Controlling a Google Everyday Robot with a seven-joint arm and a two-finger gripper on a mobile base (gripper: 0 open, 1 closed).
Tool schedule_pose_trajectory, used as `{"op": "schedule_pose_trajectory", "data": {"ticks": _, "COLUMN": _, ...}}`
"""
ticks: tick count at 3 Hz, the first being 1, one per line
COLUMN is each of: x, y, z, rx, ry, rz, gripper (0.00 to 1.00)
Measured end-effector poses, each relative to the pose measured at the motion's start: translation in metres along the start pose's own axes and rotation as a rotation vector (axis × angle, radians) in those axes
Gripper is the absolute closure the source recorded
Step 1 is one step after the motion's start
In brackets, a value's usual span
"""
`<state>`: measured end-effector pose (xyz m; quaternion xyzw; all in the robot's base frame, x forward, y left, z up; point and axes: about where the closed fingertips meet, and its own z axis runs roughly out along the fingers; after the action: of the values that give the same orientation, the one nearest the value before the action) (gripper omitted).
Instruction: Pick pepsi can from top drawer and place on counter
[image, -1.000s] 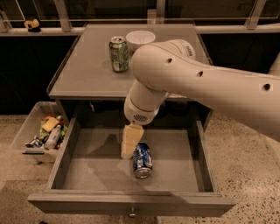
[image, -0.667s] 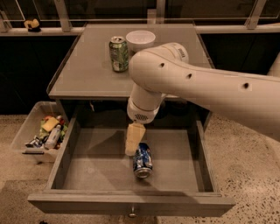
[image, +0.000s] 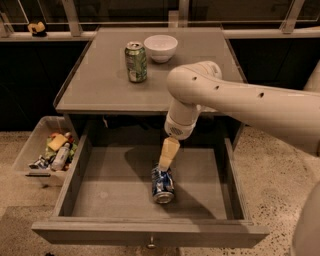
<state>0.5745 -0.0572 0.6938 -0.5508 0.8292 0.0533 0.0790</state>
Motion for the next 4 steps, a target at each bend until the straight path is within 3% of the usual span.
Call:
{"op": "schedule_pose_trajectory", "data": {"ticks": 2, "x": 0.004, "y": 0.002, "z": 0.002, "rx": 0.001, "ry": 0.012, "rz": 0.022, "gripper": 0.00}}
{"op": "schedule_pose_trajectory", "data": {"ticks": 3, "x": 0.018, "y": 0.031, "z": 0.004, "rx": -0.028, "ry": 0.050, "rz": 0.083, "gripper": 0.00}}
{"op": "schedule_pose_trajectory", "data": {"ticks": 4, "x": 0.018, "y": 0.031, "z": 0.004, "rx": -0.028, "ry": 0.050, "rz": 0.083, "gripper": 0.00}}
